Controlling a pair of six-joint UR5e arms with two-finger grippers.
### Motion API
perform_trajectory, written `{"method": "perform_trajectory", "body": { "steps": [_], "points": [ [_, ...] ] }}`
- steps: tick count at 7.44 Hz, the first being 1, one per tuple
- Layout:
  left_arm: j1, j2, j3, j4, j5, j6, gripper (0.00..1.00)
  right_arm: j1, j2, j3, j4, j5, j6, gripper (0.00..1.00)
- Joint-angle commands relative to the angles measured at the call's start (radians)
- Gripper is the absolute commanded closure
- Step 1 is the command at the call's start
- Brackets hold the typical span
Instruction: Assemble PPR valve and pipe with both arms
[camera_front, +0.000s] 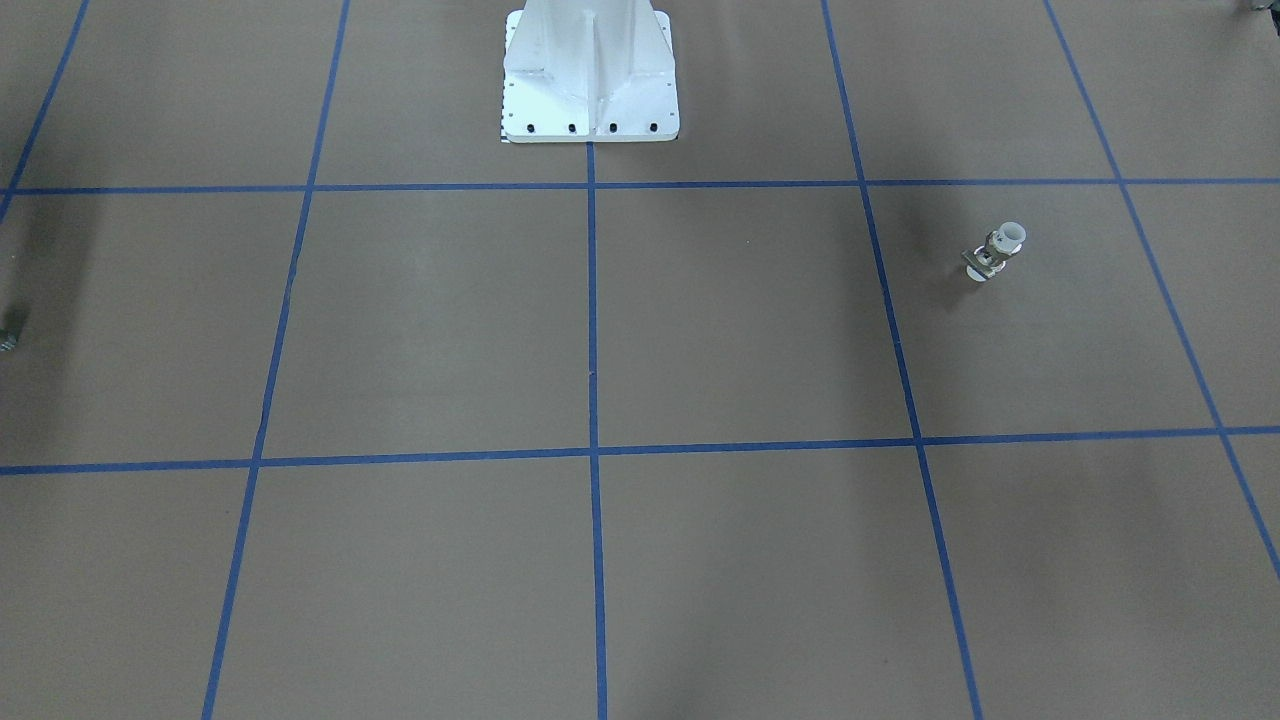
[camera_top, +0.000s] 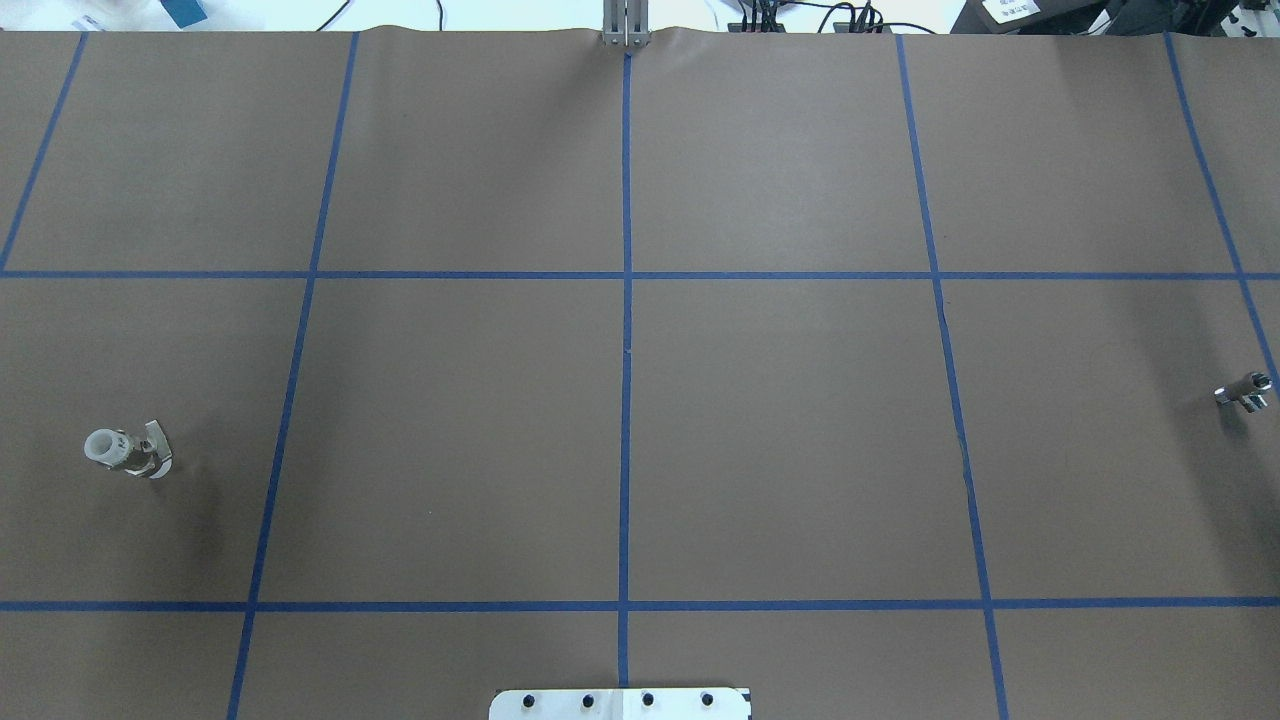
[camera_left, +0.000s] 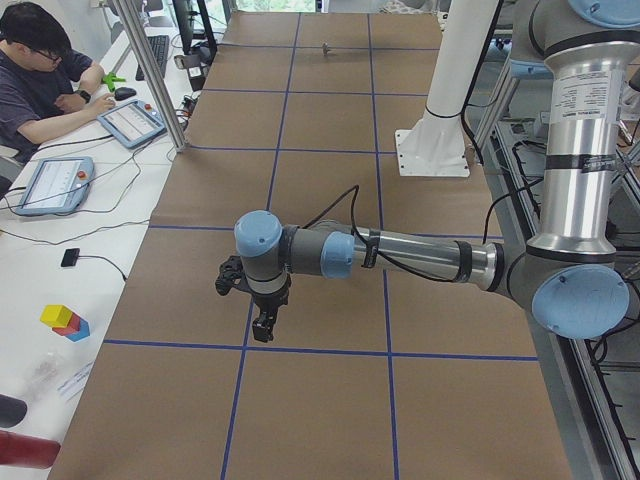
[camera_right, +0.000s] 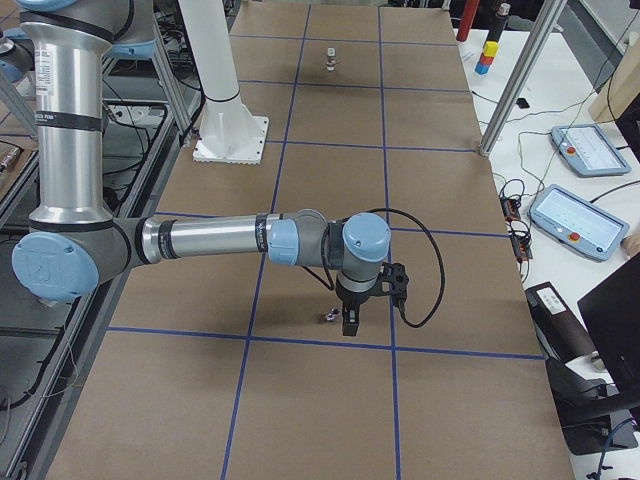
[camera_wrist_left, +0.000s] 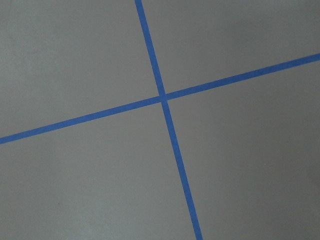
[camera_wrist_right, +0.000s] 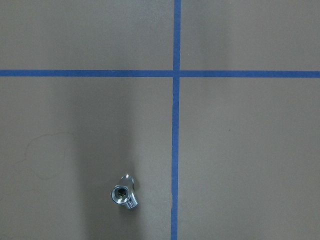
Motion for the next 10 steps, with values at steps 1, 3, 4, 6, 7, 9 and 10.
{"method": "perform_trajectory", "body": {
  "steps": [1, 3, 4, 6, 7, 9, 10],
  "points": [
    [0.000, 0.001, -0.008, 0.001, 0.000, 0.000, 0.00, 0.000, 0.000, 0.001, 0.001, 0.000, 0.000, 0.00],
    [-0.001, -0.003, -0.010, 0.000, -0.001, 0.001, 0.00, 0.000, 0.000, 0.002, 0.001, 0.000, 0.002, 0.00],
    [-0.001, -0.008, 0.000, -0.003, -0.003, 0.009, 0.00, 0.000, 0.000, 0.001, -0.001, 0.000, 0.002, 0.00],
    [0.000, -0.031, -0.011, -0.003, -0.006, 0.009, 0.00, 0.000, 0.000, 0.001, -0.001, 0.002, 0.002, 0.00],
    [0.000, -0.029, -0.007, -0.002, -0.006, 0.008, 0.00, 0.000, 0.002, 0.002, -0.001, 0.002, 0.002, 0.00],
    [0.000, -0.036, -0.014, -0.005, -0.006, -0.006, 0.00, 0.000, 0.006, 0.012, 0.001, 0.000, 0.002, 0.00],
    [0.000, -0.043, -0.026, -0.005, -0.009, -0.008, 0.00, 0.000, 0.026, 0.019, -0.001, 0.000, 0.002, 0.00]
  ]
}}
